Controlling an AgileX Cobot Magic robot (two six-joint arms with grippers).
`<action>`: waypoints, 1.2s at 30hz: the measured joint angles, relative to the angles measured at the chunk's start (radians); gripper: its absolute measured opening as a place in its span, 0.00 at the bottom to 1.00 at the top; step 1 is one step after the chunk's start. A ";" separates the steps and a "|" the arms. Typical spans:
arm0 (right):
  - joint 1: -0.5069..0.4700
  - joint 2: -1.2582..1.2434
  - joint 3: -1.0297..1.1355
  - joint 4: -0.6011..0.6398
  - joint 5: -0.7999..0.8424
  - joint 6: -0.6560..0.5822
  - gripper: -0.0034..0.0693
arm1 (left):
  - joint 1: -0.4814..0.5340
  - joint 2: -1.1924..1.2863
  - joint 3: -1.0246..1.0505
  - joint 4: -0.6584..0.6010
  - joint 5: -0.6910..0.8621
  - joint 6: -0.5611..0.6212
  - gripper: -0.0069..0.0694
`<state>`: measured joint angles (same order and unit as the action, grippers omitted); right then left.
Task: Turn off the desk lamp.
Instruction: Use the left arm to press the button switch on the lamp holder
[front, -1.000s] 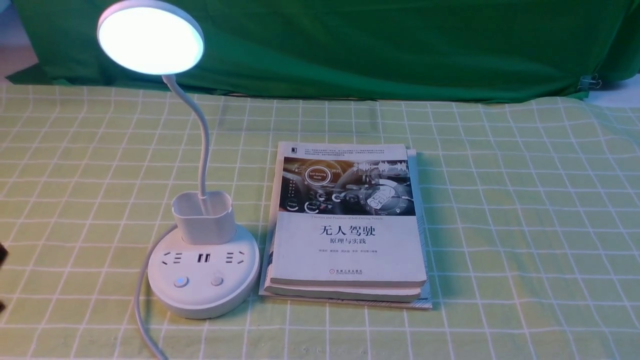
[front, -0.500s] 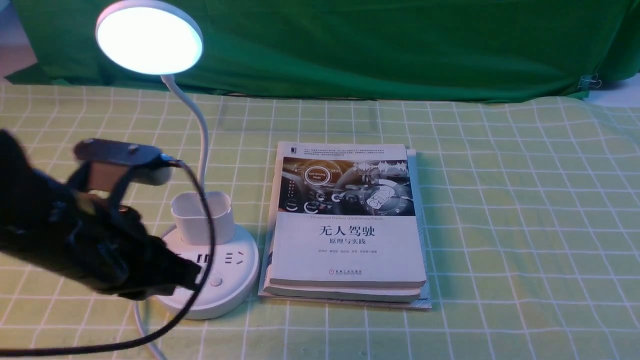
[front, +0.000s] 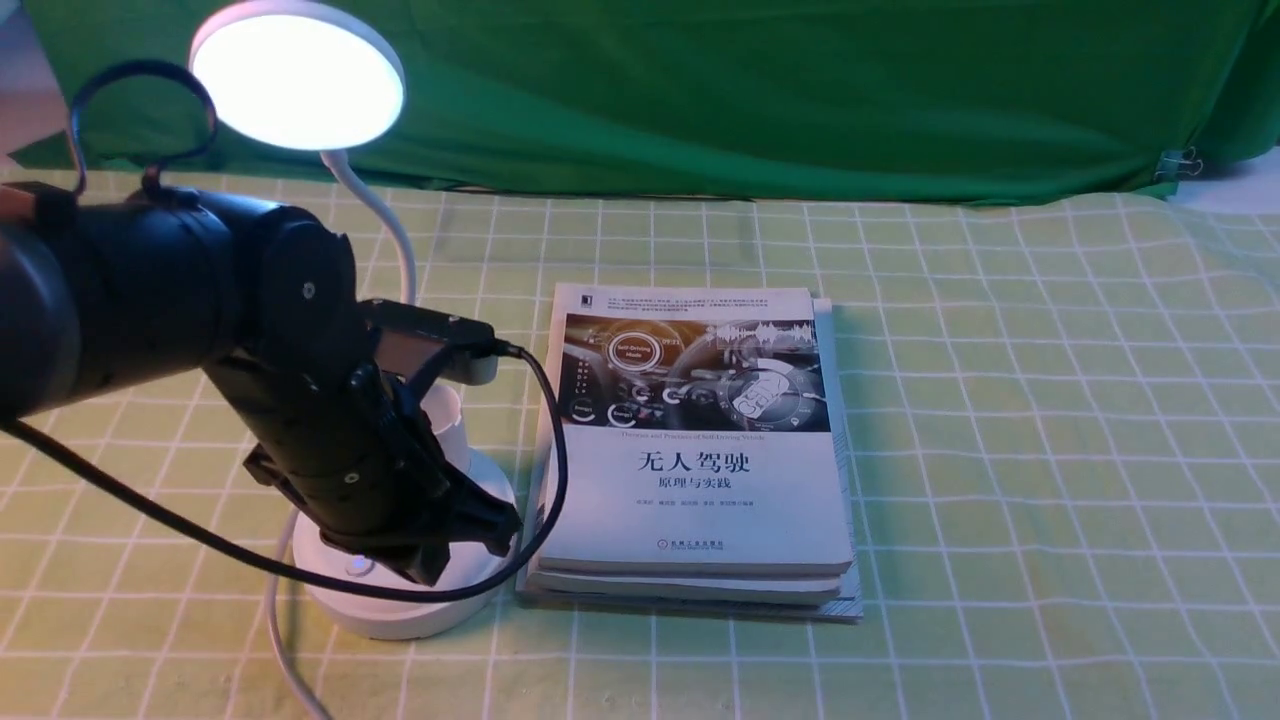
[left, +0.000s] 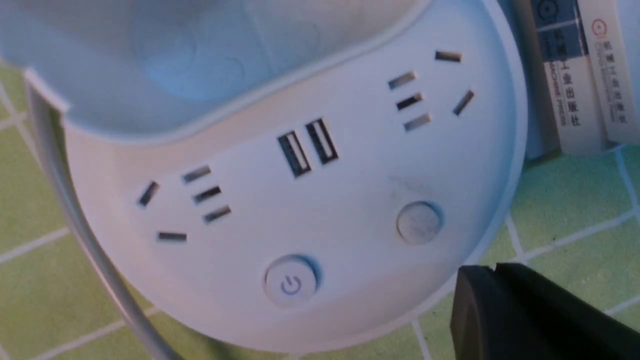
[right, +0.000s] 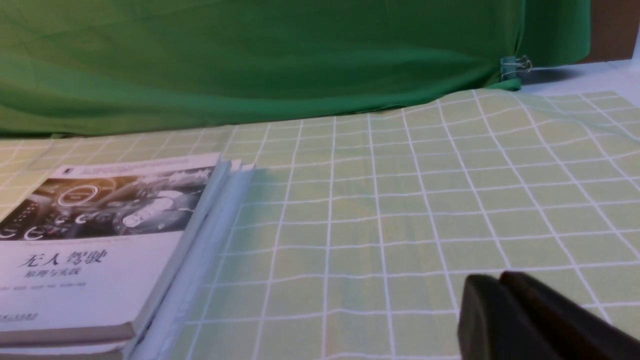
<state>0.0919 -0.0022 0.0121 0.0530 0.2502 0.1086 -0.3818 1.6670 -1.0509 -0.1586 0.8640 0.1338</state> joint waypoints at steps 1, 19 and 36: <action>0.000 0.000 0.000 0.000 0.000 0.000 0.09 | 0.000 0.000 0.000 0.000 -0.002 0.000 0.10; 0.000 0.000 0.000 0.000 0.000 0.000 0.09 | 0.003 0.083 -0.017 0.030 -0.059 0.000 0.10; 0.000 0.000 0.000 0.000 -0.002 0.000 0.09 | 0.003 0.003 -0.009 0.038 -0.057 -0.005 0.10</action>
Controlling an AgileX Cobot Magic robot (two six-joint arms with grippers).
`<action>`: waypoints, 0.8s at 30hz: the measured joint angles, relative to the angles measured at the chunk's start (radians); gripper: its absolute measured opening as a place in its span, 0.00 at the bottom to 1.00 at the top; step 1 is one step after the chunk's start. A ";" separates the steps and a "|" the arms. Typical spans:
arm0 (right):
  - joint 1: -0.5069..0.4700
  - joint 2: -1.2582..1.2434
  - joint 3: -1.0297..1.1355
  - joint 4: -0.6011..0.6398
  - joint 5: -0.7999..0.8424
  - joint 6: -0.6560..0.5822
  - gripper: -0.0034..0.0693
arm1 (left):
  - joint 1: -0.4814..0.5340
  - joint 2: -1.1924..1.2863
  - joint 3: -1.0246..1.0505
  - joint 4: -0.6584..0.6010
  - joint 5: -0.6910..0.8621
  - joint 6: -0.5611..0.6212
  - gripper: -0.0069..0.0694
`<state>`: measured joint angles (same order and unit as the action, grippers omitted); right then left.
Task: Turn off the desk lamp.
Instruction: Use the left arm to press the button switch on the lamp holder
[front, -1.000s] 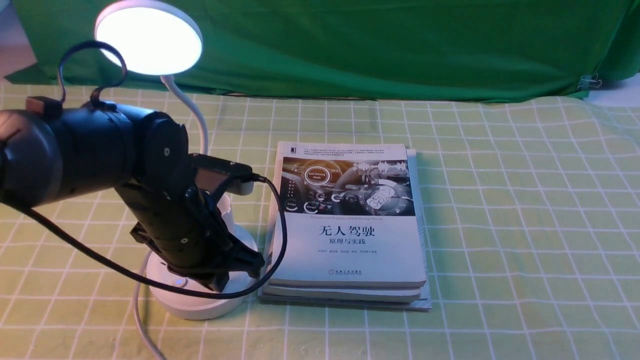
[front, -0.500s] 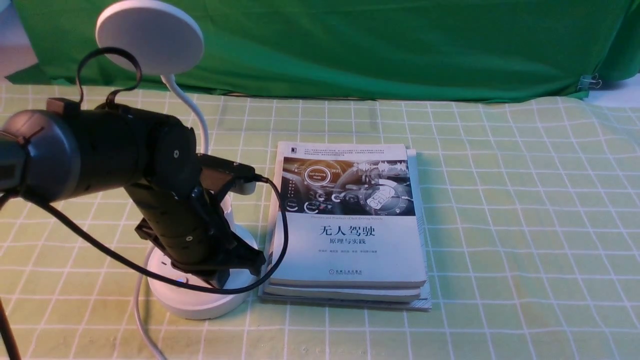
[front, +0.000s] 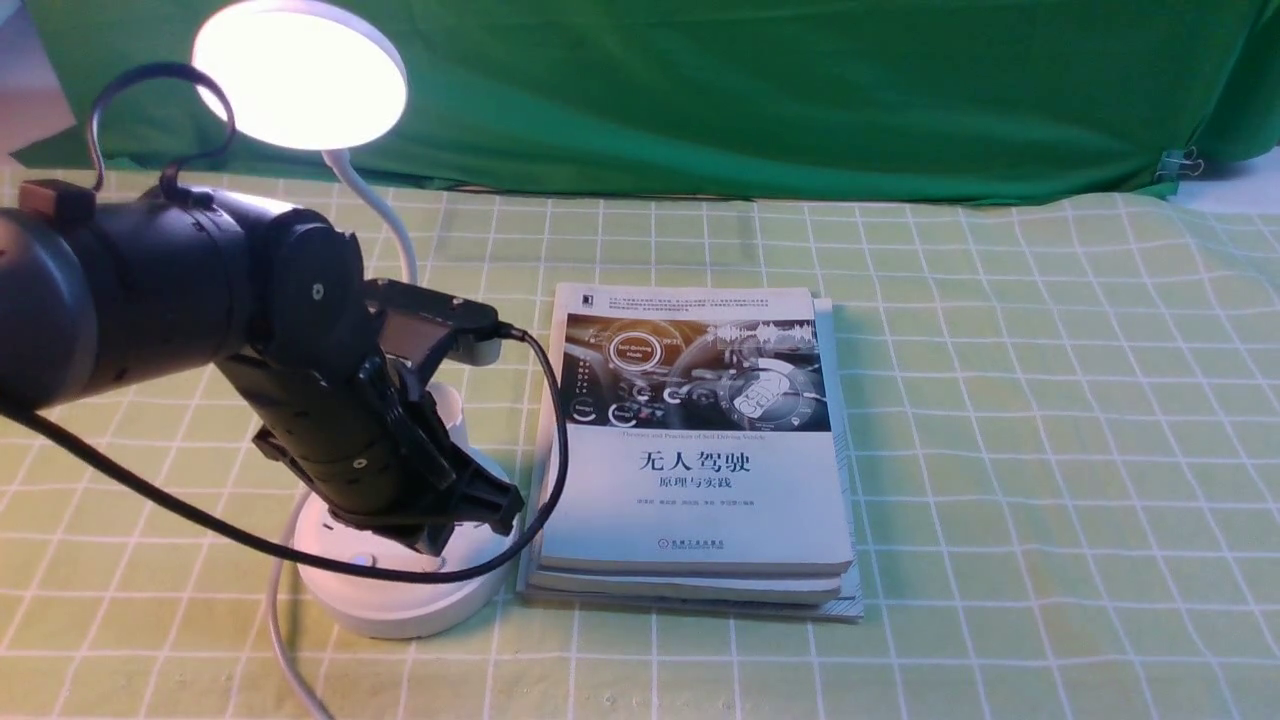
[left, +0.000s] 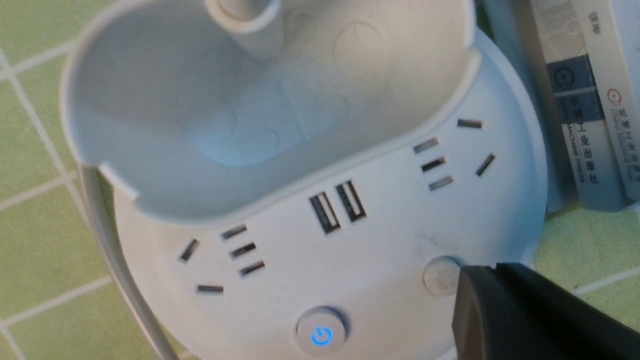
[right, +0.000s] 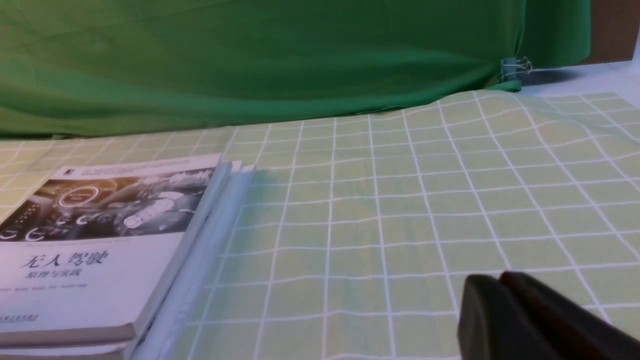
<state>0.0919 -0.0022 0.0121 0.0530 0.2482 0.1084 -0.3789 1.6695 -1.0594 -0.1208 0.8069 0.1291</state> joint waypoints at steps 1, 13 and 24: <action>0.000 0.000 0.000 0.000 0.000 0.000 0.09 | 0.000 0.006 0.000 0.000 -0.003 0.000 0.10; 0.000 0.000 0.000 0.000 0.001 -0.001 0.09 | 0.000 0.068 -0.001 0.000 -0.037 -0.009 0.10; 0.000 0.000 0.000 0.000 0.001 0.000 0.09 | 0.000 -0.023 0.005 0.015 -0.014 -0.032 0.10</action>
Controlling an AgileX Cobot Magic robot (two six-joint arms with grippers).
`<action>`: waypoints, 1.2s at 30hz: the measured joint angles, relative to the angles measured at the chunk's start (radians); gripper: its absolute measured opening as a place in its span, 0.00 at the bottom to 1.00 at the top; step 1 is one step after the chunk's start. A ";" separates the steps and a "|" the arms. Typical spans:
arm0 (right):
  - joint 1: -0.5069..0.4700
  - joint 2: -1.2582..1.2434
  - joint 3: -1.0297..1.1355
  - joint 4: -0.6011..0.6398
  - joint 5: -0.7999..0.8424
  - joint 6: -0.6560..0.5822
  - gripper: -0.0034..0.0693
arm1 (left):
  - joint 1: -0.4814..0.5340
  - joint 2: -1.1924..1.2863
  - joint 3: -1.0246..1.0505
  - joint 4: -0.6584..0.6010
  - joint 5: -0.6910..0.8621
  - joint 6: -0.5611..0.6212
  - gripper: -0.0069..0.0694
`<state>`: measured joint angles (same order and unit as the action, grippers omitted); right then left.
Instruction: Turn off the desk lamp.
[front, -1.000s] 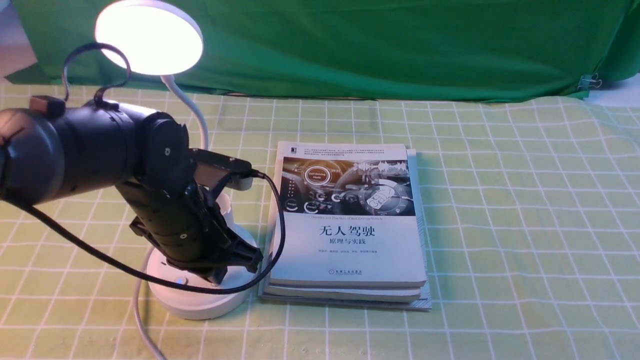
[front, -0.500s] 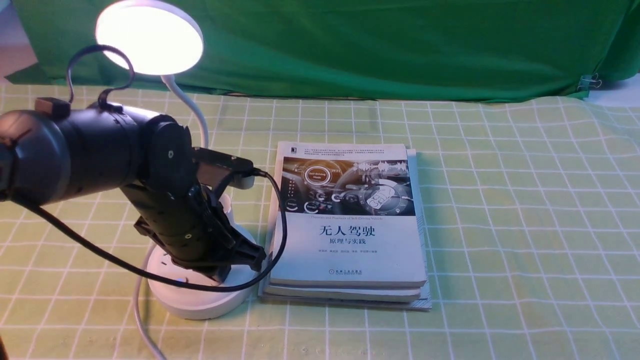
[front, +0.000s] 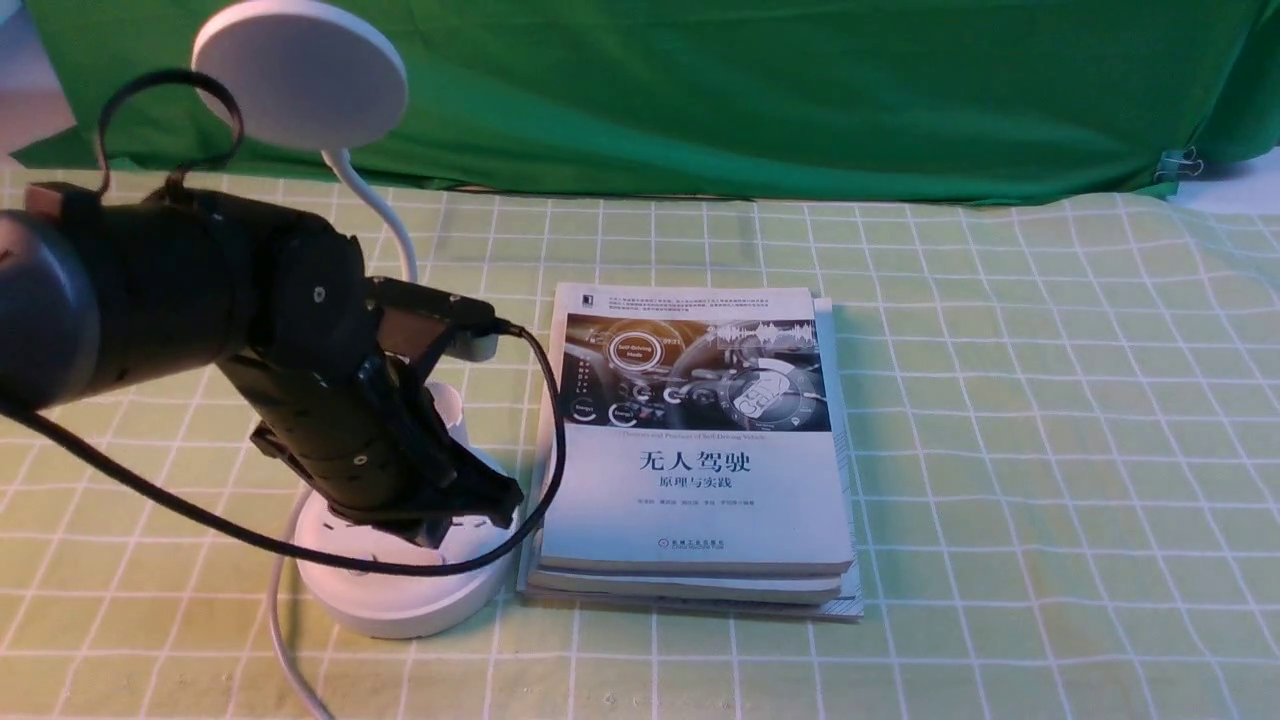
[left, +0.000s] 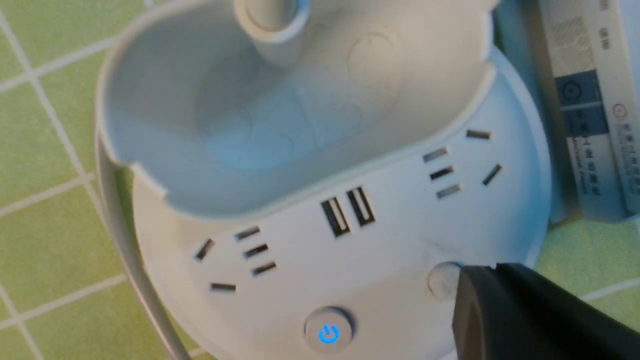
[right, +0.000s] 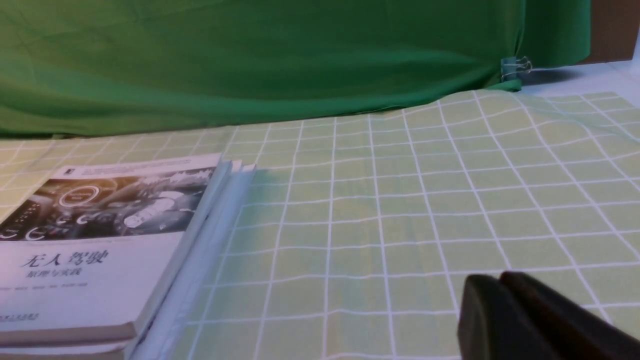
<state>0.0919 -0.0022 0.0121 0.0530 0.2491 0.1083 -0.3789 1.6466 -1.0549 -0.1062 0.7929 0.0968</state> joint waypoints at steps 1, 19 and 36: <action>0.000 0.000 0.000 0.000 0.000 0.000 0.09 | 0.000 -0.016 0.006 0.000 0.001 -0.001 0.10; 0.000 0.000 0.000 0.000 0.001 0.000 0.09 | 0.000 -0.719 0.521 -0.113 -0.458 -0.008 0.10; 0.000 0.000 0.000 0.000 0.000 0.000 0.09 | 0.000 -1.222 0.938 -0.080 -0.840 0.003 0.10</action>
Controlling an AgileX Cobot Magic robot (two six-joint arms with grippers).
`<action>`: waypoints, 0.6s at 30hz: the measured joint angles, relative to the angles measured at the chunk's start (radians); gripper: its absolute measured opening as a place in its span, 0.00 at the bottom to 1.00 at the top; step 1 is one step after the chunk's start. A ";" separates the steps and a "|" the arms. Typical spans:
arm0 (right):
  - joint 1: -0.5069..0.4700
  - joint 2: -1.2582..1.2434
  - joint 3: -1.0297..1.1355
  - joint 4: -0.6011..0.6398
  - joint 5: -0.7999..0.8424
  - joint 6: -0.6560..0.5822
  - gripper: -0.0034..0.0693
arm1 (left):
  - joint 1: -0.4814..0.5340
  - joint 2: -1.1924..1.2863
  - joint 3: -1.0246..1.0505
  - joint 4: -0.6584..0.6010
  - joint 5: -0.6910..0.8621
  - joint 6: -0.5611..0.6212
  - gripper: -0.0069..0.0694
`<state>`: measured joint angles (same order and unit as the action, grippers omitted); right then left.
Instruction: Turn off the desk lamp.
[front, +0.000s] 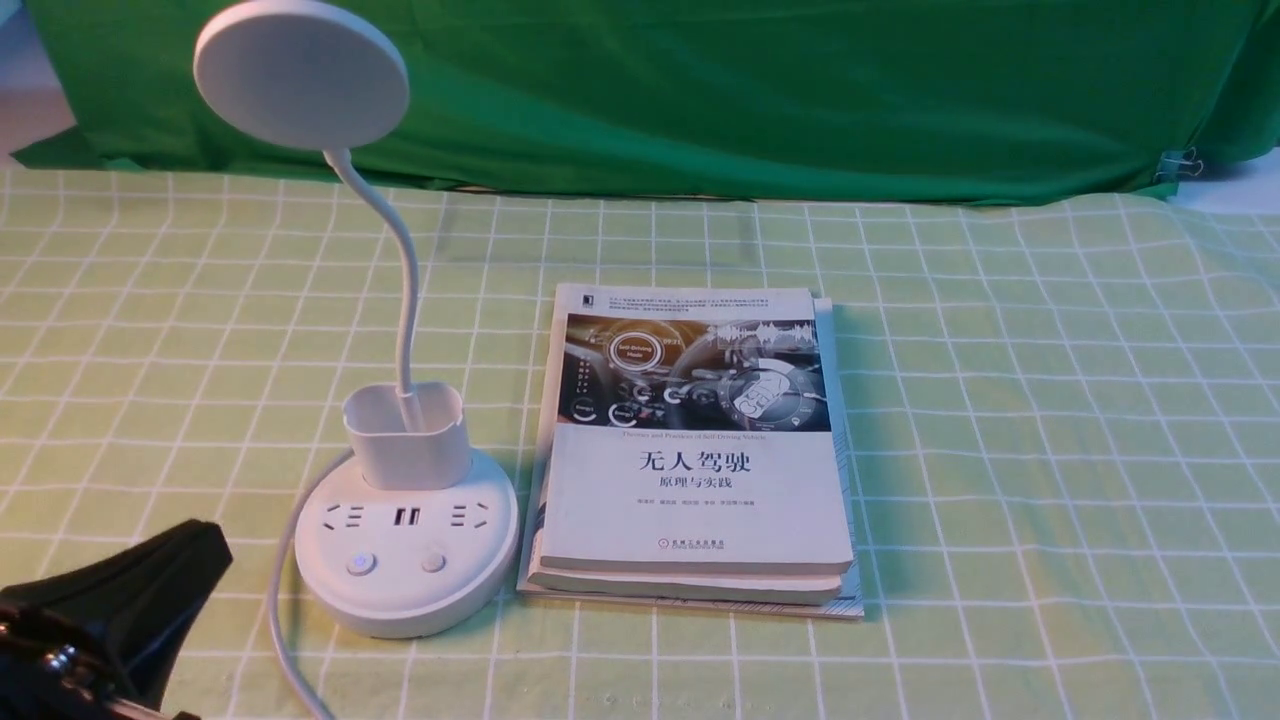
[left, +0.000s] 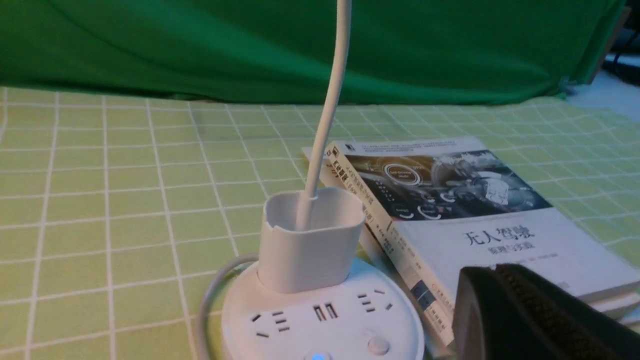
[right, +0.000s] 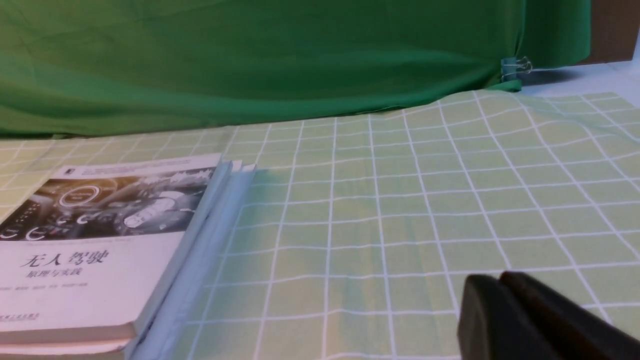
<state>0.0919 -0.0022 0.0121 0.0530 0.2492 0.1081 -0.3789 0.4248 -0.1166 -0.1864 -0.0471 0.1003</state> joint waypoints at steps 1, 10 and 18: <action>0.000 0.000 0.000 0.000 0.000 0.000 0.09 | 0.000 0.000 0.005 0.011 0.000 0.005 0.10; 0.000 0.000 0.000 0.000 0.000 0.000 0.09 | 0.000 0.000 0.011 0.045 0.000 0.020 0.10; 0.000 0.000 0.000 0.000 0.000 0.000 0.09 | 0.025 -0.032 0.014 0.072 0.000 0.040 0.10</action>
<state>0.0919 -0.0022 0.0121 0.0530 0.2491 0.1081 -0.3536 0.3932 -0.1025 -0.1144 -0.0474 0.1406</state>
